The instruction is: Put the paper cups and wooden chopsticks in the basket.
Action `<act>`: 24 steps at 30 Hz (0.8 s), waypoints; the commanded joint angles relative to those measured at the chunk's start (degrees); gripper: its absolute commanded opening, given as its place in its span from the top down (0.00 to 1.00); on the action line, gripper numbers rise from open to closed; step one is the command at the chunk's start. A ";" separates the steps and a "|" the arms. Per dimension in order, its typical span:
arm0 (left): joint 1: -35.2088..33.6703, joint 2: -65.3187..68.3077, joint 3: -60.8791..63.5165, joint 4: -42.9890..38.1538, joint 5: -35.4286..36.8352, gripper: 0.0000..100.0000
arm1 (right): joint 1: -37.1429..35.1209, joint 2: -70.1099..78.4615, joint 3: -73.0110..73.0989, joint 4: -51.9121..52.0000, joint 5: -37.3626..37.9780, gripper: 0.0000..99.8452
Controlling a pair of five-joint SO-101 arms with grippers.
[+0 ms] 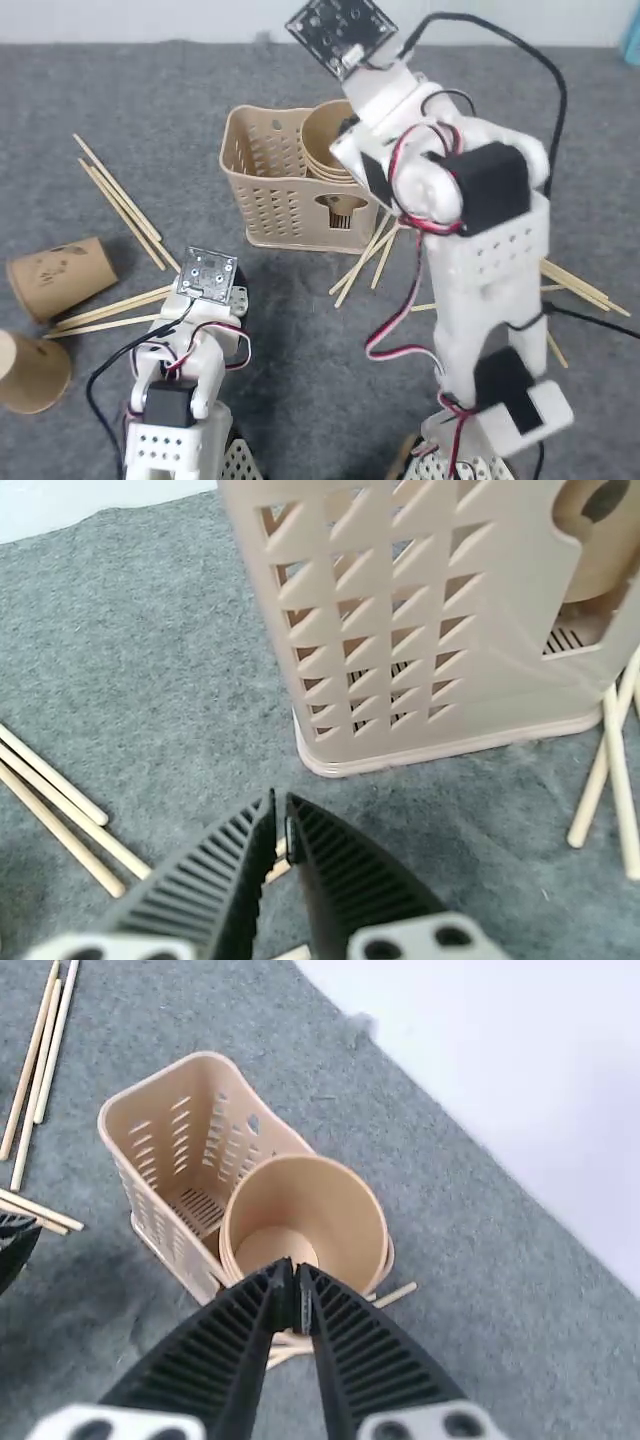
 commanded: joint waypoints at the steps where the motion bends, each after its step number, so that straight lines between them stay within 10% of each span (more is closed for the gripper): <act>1: -0.26 -0.35 -0.31 -0.97 -0.44 0.98 | 0.13 -4.88 4.92 -1.10 -0.44 0.99; 24: -0.26 -0.35 -0.31 -0.97 -0.44 0.98 | 7.87 -22.81 58.64 -42.42 -0.44 0.99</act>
